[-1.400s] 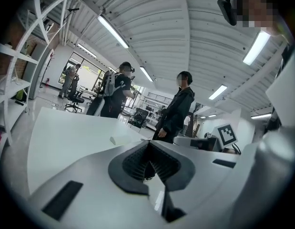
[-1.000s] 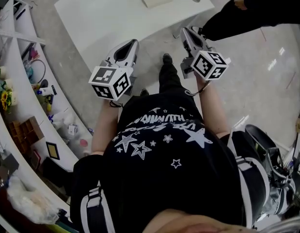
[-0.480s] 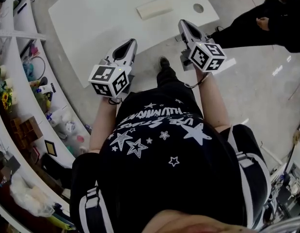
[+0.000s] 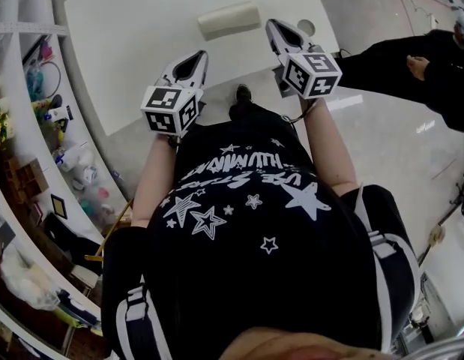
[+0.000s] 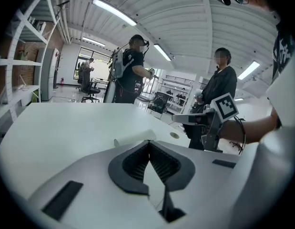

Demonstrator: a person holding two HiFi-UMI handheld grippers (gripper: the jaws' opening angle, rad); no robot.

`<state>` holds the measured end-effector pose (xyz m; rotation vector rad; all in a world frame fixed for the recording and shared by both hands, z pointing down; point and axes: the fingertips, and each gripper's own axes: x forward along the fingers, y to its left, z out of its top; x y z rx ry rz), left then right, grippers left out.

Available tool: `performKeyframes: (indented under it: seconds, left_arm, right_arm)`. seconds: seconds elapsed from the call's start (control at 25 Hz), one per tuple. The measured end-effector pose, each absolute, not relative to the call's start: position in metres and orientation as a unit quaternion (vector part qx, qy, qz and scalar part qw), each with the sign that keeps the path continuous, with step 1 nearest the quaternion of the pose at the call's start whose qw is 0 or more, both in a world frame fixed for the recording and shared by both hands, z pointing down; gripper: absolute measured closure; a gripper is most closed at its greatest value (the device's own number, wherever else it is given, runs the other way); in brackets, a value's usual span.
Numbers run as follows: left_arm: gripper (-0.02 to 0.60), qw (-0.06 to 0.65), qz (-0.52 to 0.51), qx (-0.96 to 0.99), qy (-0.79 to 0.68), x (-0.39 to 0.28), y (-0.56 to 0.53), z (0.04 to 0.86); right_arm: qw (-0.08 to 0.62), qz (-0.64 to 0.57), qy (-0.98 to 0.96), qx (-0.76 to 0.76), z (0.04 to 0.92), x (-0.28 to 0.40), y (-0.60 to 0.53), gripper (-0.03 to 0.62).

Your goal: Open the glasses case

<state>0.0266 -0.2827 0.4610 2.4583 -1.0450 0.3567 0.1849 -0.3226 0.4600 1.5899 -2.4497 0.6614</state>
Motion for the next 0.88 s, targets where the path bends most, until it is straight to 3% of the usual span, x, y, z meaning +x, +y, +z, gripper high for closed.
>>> performKeyframes:
  seconds: [0.72,0.88]
  left_arm:
    - [0.569,0.235,0.224,0.827,-0.458,0.055,-0.339,0.540]
    - [0.569,0.232,0.240,0.818,-0.469,0.051,-0.346,0.551]
  right_arm:
    - [0.251,0.094,-0.895,0.356,0.515,0.159,-0.368,0.583]
    - [0.296,0.050,-0.897,0.323,0.525,0.152,-0.370,0.509]
